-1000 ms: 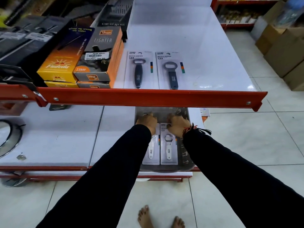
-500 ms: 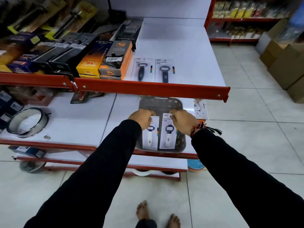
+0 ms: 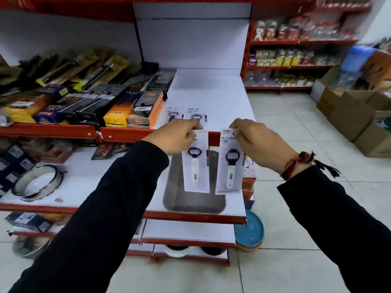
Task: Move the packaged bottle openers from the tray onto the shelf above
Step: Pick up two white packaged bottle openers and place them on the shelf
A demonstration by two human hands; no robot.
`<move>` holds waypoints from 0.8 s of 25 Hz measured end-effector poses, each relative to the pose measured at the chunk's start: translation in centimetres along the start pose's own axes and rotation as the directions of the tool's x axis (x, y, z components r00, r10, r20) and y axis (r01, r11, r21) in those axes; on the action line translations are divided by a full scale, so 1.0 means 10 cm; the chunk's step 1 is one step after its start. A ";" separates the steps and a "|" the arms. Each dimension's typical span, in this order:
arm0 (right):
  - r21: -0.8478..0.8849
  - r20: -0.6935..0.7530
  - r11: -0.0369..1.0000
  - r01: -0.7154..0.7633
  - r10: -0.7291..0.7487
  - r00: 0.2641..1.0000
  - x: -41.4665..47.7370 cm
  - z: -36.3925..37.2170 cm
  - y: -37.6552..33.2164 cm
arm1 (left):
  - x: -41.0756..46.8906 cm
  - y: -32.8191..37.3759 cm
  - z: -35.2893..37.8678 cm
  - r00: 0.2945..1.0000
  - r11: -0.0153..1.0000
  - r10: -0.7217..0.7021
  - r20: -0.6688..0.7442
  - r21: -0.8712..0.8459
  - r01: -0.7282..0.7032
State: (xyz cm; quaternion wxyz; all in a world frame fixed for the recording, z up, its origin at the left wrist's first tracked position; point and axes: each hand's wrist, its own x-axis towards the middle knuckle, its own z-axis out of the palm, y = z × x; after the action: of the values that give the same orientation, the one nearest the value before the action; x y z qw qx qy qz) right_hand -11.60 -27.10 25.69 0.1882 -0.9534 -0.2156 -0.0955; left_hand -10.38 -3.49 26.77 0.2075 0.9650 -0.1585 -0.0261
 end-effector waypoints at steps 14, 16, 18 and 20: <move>-0.009 0.083 0.981 -0.193 0.193 0.978 1.69 -0.65 0.88 | 2.01 0.37 -0.66 0.999 0.992 -0.042 0.029 0.120 0.038; -0.012 0.141 0.971 -0.241 0.240 0.961 1.85 -0.49 1.00 | 2.14 0.28 -0.51 0.994 0.993 -0.080 0.075 0.097 0.072; -0.021 0.193 0.960 -0.279 0.278 0.941 1.93 -0.34 1.09 | 2.21 0.22 -0.36 0.986 0.990 -0.126 0.109 0.082 0.118; -0.031 0.240 0.956 -0.292 0.291 0.926 1.95 -0.21 1.18 | 2.26 0.16 -0.21 0.974 0.986 -0.160 0.161 0.081 0.148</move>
State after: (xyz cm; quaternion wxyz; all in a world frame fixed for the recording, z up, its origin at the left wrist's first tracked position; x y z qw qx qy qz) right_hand 10.73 -30.49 29.03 0.1753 -0.9787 -0.0933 0.0513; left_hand 10.88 -11.20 29.70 0.1576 0.9753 -0.1008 -0.1174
